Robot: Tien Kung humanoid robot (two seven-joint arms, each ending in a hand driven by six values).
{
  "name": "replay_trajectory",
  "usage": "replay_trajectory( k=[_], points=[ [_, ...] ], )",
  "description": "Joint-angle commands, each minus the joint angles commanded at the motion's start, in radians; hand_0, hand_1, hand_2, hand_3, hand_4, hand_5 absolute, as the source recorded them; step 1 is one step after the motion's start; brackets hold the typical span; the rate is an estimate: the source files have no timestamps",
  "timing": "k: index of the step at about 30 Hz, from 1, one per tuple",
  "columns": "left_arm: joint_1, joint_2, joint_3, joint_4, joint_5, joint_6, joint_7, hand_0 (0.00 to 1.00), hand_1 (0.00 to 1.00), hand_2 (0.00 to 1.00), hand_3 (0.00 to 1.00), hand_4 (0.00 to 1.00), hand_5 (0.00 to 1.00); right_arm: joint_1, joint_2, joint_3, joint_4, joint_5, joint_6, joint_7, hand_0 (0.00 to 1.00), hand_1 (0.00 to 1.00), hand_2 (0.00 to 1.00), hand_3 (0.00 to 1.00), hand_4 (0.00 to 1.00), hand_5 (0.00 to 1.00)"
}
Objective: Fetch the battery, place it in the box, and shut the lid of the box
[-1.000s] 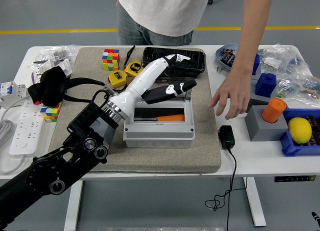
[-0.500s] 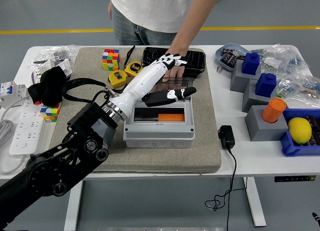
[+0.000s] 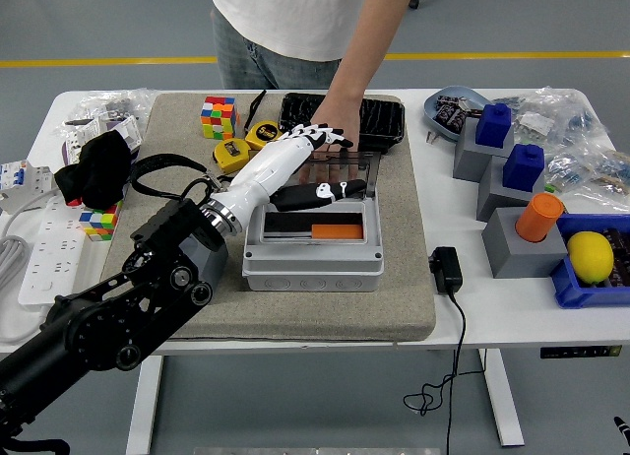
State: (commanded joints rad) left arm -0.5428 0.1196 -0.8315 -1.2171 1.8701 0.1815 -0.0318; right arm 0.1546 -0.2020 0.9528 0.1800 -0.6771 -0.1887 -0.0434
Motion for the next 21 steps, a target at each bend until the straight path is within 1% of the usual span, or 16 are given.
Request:
replay_trajectory(
  k=[3,4,9,10,11,15,16,21],
  points=[
    [0.004,0.003,-0.005,-0.006,0.037,-0.007,0.02,0.998,0.998,0.933,0.83,0.998,0.998,-0.001,0.001,0.006,0.0,-0.006,-0.001,-0.001,0.998,0.955,0.876,0.756,0.998,0.852],
    [0.005,0.006,-0.002,-0.011,0.047,-0.009,0.024,0.998,0.998,0.929,0.814,0.998,0.998,-0.001,0.002,0.009,0.0,-0.008,-0.001,-0.002,0.998,0.955,0.876,0.756,0.998,0.852],
    [0.009,0.014,0.019,-0.037,0.096,-0.018,0.042,0.998,0.998,0.929,0.814,0.998,0.998,0.001,0.001,0.004,0.0,-0.003,0.0,0.0,0.998,0.955,0.876,0.756,0.998,0.852],
    [0.009,0.015,0.025,-0.039,0.108,-0.023,0.047,0.998,0.998,0.926,0.787,0.998,0.998,0.002,0.0,0.002,0.0,0.001,0.0,0.0,0.998,0.955,0.876,0.756,0.998,0.851],
    [0.009,0.016,0.03,-0.04,0.117,-0.027,0.051,0.998,0.998,0.926,0.787,0.998,0.998,0.003,0.0,0.0,0.0,0.003,0.001,0.001,0.998,0.955,0.876,0.756,0.998,0.851],
    [0.01,0.026,0.052,-0.056,0.142,-0.039,0.063,0.998,0.998,0.926,0.787,0.998,0.998,0.003,0.0,-0.001,0.0,0.003,0.001,0.001,0.998,0.955,0.876,0.756,0.998,0.851],
    [0.011,0.029,0.057,-0.063,0.147,-0.043,0.066,0.998,0.998,0.924,0.757,0.998,0.998,0.003,0.0,0.001,0.0,0.002,0.0,0.0,0.998,0.954,0.876,0.756,0.998,0.852],
    [0.013,0.044,0.091,-0.096,0.164,-0.058,0.081,0.998,0.998,0.924,0.757,0.998,0.998,0.001,-0.001,0.01,0.0,-0.011,-0.002,-0.002,0.998,0.954,0.876,0.756,0.998,0.852]
  ],
)
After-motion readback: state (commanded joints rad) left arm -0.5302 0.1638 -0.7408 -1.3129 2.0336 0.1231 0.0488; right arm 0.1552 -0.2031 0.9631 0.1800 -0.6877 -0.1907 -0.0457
